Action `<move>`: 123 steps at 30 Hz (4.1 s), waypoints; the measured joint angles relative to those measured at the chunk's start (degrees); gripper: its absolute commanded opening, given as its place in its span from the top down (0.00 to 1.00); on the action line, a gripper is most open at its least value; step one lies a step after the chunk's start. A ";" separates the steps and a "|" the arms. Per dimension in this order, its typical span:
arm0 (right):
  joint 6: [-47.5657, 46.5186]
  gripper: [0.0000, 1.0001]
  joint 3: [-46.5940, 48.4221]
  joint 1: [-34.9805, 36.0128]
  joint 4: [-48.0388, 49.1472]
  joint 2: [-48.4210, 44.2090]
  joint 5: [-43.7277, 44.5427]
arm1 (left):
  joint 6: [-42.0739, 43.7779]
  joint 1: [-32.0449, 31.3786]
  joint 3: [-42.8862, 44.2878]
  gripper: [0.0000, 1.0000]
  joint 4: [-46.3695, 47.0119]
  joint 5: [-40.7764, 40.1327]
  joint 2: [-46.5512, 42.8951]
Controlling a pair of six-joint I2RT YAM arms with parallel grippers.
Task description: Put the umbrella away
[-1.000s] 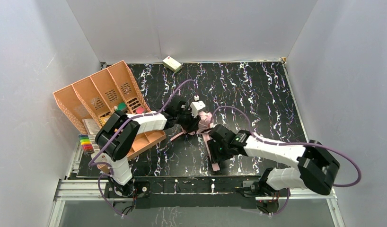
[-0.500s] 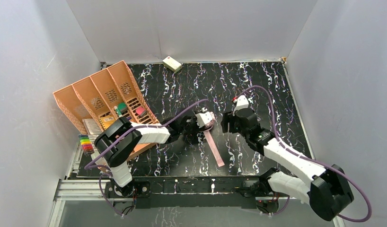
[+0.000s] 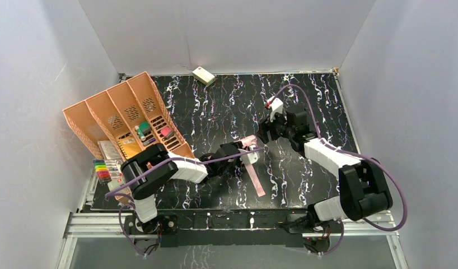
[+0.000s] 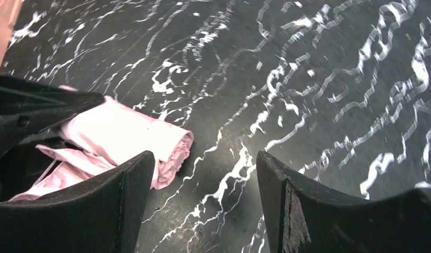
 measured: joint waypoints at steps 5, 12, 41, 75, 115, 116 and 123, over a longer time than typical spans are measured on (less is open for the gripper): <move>-10.36 0.20 -0.31 -0.90 4.28 3.76 -11.13 | 3.02 -2.69 -1.36 1.00 4.02 -5.01 1.49; -27.08 0.20 17.44 -1.44 -14.25 15.78 -25.75 | 8.68 -6.27 -2.08 1.00 11.21 -12.72 5.75; -49.18 0.20 38.07 4.59 -49.37 34.27 -31.28 | 15.08 -9.35 -3.10 1.00 20.26 -19.10 10.60; -38.27 0.83 27.19 6.97 -34.16 29.38 -16.57 | -11.32 -9.38 -7.56 0.35 -17.27 -16.31 -22.38; -43.87 0.80 -14.29 25.20 23.39 11.47 18.67 | -23.37 24.94 17.22 0.02 -24.94 53.77 1.11; -43.91 0.80 -14.29 25.24 23.37 11.47 18.78 | -22.97 24.94 18.23 0.02 -25.66 55.28 2.43; -43.98 0.80 -14.27 25.35 23.28 11.47 18.95 | -21.22 24.94 22.88 0.07 -29.16 60.96 9.01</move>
